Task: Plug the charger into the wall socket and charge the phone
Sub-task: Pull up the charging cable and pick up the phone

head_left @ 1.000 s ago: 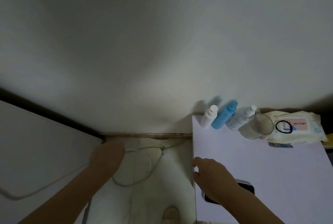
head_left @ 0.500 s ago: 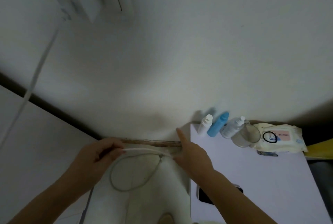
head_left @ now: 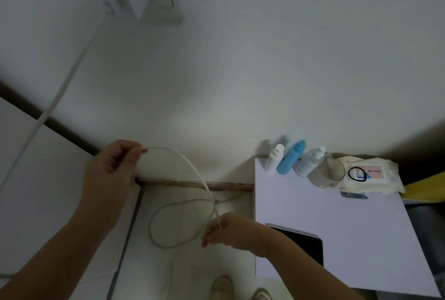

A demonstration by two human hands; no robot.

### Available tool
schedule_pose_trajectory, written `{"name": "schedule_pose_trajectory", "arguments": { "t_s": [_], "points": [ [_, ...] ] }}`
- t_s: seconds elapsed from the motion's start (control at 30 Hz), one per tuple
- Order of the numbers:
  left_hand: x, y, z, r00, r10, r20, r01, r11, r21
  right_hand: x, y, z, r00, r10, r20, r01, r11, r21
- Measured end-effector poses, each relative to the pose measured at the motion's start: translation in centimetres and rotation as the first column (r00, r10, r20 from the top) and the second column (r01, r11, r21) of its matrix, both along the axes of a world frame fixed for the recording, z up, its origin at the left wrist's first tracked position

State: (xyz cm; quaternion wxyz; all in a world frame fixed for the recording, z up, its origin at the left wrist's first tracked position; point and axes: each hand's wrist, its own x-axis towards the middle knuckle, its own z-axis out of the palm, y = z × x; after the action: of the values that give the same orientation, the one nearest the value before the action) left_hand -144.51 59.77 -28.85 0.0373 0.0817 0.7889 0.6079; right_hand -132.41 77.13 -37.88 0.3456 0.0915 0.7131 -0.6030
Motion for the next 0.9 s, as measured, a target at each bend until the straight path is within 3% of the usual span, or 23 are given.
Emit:
{"name": "schedule_pose_trajectory", "arguments": {
  "t_s": [0.1, 0.2, 0.27, 0.33, 0.4, 0.43, 0.5, 0.6, 0.7, 0.8, 0.87, 0.9],
  "points": [
    [-2.1, -1.9, -1.3, 0.985, 0.156, -0.073, -0.160, 0.985, -0.058, 0.9, 2.0, -0.7, 0.996, -0.078, -0.033, 0.084, 0.973, 0.216],
    [-3.3, -3.9, -2.7, 0.967, 0.156, -0.203, -0.226, 0.891, -0.394, 1.7, 4.1, -1.5, 0.983, -0.148, -0.109, 0.181, 0.887, 0.426],
    [-3.6, -4.7, -3.6, 0.977, 0.035, -0.210, -0.170, 0.721, -0.672, 2.0, 5.0, -2.1, 0.956, -0.181, -0.229, 0.282, 0.777, 0.563],
    [-3.2, -4.5, -4.5, 0.997, -0.058, -0.051, -0.015, 0.502, -0.864, 2.2, 5.4, -2.2, 0.939, -0.095, -0.331, 0.313, 0.638, 0.703],
    [-1.9, -3.1, -5.0, 0.987, -0.142, 0.070, 0.109, 0.292, -0.950, 2.3, 5.0, -1.7, 0.911, 0.040, -0.410, 0.335, 0.507, 0.795],
    [-1.2, -2.1, -5.4, 0.973, -0.216, 0.082, 0.140, 0.271, -0.952, 2.4, 4.7, -1.5, 0.890, 0.111, -0.442, 0.347, 0.462, 0.816],
    [0.3, 0.7, -6.0, 0.931, -0.356, 0.080, 0.217, 0.364, -0.906, 2.9, 4.2, -1.3, 0.820, 0.196, -0.538, 0.425, 0.422, 0.801],
    [2.1, 6.1, -7.1, 0.865, -0.484, 0.132, 0.386, 0.473, -0.792, 3.5, 3.1, -1.4, 0.774, 0.290, -0.563, 0.407, 0.454, 0.793],
    [3.5, 11.5, -8.8, 0.770, -0.473, 0.427, 0.637, 0.534, -0.556, 4.2, 2.5, -2.0, 0.767, 0.381, -0.517, 0.318, 0.474, 0.821],
    [4.4, 15.4, -10.4, 0.479, -0.402, 0.780, 0.740, 0.663, -0.113, 5.0, 2.4, -2.8, 0.726, 0.433, -0.533, 0.287, 0.514, 0.808],
    [4.7, 17.0, -11.6, 0.295, -0.433, 0.852, 0.678, 0.723, 0.133, 5.4, 2.5, -3.4, 0.715, 0.451, -0.534, 0.263, 0.534, 0.803],
    [4.9, 17.6, -12.1, 0.269, -0.449, 0.852, 0.638, 0.746, 0.192, 5.5, 2.6, -3.7, 0.714, 0.456, -0.531, 0.255, 0.537, 0.804]
  ]
}}
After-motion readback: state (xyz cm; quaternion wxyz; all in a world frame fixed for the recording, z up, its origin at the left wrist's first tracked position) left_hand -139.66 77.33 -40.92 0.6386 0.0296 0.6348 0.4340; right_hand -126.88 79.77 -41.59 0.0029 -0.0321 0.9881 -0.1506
